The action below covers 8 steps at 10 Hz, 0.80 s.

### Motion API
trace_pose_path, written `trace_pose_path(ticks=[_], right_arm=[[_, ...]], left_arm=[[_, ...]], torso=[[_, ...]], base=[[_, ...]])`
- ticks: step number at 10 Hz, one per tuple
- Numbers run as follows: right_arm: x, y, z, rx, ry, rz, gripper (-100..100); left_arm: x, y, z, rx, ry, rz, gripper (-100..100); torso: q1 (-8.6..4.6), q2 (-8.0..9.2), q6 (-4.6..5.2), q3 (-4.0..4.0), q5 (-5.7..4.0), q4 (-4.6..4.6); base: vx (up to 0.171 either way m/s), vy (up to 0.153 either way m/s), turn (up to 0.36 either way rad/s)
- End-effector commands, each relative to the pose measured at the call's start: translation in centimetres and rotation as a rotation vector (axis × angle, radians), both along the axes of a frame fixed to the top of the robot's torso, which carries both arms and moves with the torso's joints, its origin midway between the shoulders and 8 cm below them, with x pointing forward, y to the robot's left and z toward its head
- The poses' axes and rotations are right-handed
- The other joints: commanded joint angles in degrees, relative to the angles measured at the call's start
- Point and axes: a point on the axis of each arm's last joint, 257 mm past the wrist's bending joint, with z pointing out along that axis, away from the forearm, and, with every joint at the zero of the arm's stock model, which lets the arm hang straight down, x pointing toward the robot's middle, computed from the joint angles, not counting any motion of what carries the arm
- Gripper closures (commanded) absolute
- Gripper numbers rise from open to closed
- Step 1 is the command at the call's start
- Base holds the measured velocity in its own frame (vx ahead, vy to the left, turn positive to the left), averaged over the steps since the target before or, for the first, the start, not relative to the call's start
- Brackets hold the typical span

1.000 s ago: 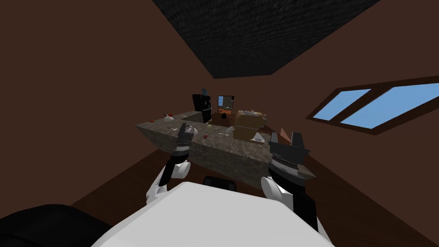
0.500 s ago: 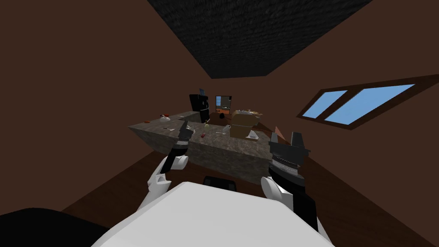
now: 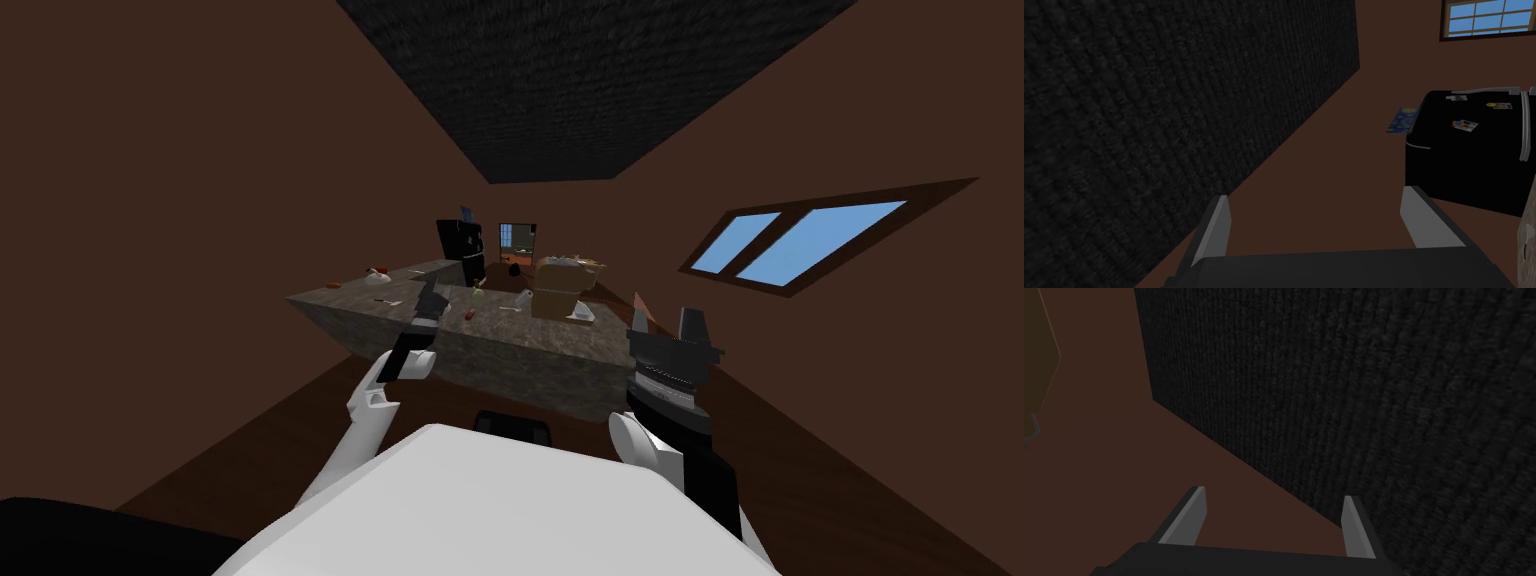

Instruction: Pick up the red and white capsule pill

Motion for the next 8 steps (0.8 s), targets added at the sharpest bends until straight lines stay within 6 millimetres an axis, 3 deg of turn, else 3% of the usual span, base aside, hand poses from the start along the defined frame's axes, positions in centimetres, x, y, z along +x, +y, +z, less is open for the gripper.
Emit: trace_pose_path(ticks=[1,2,3,4,5,6,7,8], right_arm=[[0.0,0.0,0.0,0.000,0.000,0.000,0],[0.0,0.0,0.0,0.000,0.000,0.000,0],[0.0,0.0,0.0,0.000,0.000,0.000,0],[0.0,0.0,0.0,0.000,0.000,0.000,0],[0.0,0.0,0.0,0.000,0.000,0.000,0],[0.0,0.0,0.0,0.000,0.000,0.000,0],[0.0,0.0,0.0,0.000,0.000,0.000,0],[0.0,0.0,0.0,0.000,0.000,0.000,0]], left_arm=[[1.5,1.9,0.0,-0.020,0.029,0.015,-100],[1.7,2.0,-0.1,-0.023,0.037,0.017,-100],[2.8,3.8,-0.1,-0.044,0.057,0.035,-100],[3.2,3.8,0.0,-0.050,0.065,0.036,-100],[4.2,5.7,0.3,-0.078,0.080,0.055,-100],[4.6,5.9,0.1,-0.085,0.095,0.060,-100],[5.5,7.9,0.3,-0.115,0.106,0.081,-100],[5.9,8.0,0.2,-0.127,0.120,0.084,-100]], torso=[[0.00,0.00,0.00,0.00,0.00,0.00],[-0.01,0.00,0.02,0.00,0.00,0.00],[0.00,-0.02,0.00,-0.01,0.00,0.00],[0.01,-0.05,0.02,-0.03,0.00,-0.01],[0.01,-0.05,0.00,-0.03,0.00,-0.01],[-0.01,-0.04,0.02,-0.03,0.00,-0.01],[0.01,-0.04,-0.01,-0.02,0.00,-0.01],[0.00,-0.04,0.02,-0.02,0.00,-0.01]], base=[[-0.038,-0.046,-0.067],[-0.027,-0.039,-0.051],[-0.022,-0.042,-0.095],[-0.020,-0.035,-0.046],[-0.027,-0.047,-0.086],[-0.023,-0.038,-0.042],[-0.028,-0.041,-0.083],[-0.020,-0.033,-0.048]])
